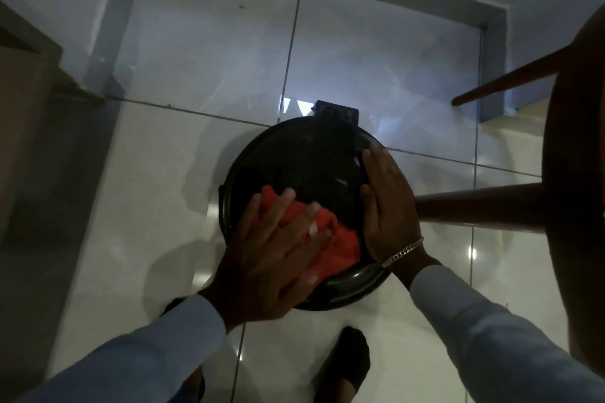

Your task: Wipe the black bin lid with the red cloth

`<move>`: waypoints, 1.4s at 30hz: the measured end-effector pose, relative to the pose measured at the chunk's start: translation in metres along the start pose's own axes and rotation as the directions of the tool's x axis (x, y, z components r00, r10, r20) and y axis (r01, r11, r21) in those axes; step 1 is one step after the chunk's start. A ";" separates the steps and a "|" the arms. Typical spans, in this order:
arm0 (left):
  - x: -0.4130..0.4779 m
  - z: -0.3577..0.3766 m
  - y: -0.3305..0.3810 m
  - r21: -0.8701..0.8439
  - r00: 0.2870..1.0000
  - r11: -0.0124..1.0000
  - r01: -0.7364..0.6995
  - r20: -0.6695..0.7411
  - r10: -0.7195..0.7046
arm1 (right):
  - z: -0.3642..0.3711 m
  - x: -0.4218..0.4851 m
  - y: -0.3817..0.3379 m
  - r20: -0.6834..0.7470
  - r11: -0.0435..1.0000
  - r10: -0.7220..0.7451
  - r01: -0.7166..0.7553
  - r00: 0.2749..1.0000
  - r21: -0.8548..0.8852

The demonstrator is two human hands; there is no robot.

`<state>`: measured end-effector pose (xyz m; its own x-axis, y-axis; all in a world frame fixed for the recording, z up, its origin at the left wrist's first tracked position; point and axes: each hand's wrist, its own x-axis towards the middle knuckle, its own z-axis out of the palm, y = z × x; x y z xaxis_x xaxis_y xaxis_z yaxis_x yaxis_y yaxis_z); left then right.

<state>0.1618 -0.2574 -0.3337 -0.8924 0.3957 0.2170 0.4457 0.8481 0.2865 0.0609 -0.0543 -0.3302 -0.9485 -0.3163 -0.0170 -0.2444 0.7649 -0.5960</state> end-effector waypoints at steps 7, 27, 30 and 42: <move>-0.013 0.015 0.001 -0.105 0.911 0.926 0.362 -0.170 -0.375 | 0.004 0.001 -0.006 -0.042 1.000 0.010 -0.009 0.999 0.026; 0.021 0.034 0.075 -0.294 0.528 0.582 0.758 -0.247 -0.813 | 0.009 0.004 -0.004 -0.120 0.999 0.041 -0.043 0.992 -0.008; 0.029 0.023 0.045 -0.356 0.438 0.513 0.781 -0.274 -0.856 | 0.007 0.004 -0.005 -0.102 0.999 0.047 -0.047 0.994 0.002; 0.031 0.005 0.003 0.057 0.999 0.998 -0.042 -0.015 0.043 | 0.008 -0.001 -0.002 -0.161 0.999 0.049 -0.046 0.986 0.023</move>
<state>0.1353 -0.2406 -0.3306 -0.8715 0.4262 0.2427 0.4777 0.8496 0.2235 0.0635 -0.0601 -0.3352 -0.9795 -0.1834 0.0835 -0.1956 0.7655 -0.6130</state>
